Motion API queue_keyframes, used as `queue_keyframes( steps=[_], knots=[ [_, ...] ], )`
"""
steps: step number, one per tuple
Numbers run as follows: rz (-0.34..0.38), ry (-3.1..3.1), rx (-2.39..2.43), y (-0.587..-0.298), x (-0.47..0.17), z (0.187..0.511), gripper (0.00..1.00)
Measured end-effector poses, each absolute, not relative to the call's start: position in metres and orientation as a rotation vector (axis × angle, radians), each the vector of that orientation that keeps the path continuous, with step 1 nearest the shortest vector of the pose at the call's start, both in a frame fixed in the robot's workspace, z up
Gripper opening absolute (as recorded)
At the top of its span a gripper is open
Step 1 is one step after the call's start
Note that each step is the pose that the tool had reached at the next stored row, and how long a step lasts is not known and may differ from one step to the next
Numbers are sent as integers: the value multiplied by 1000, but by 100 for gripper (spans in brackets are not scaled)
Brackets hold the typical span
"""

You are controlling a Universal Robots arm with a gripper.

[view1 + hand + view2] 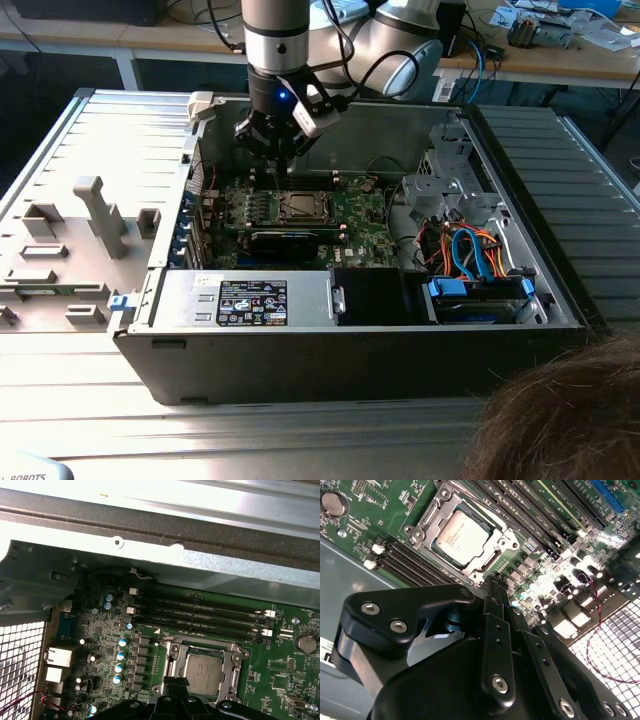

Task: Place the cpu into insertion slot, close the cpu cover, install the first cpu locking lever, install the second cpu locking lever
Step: 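Install the first cpu locking lever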

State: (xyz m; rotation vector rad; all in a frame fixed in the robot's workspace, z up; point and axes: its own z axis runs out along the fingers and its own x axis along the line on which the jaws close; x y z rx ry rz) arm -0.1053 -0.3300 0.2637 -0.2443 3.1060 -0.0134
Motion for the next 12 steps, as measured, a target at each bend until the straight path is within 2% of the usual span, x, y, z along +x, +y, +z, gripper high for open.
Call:
queue_keyframes(
  steps=[12],
  knots=[
    [-14, 3106, -244, -330, -109, 263, 11]
  ],
)
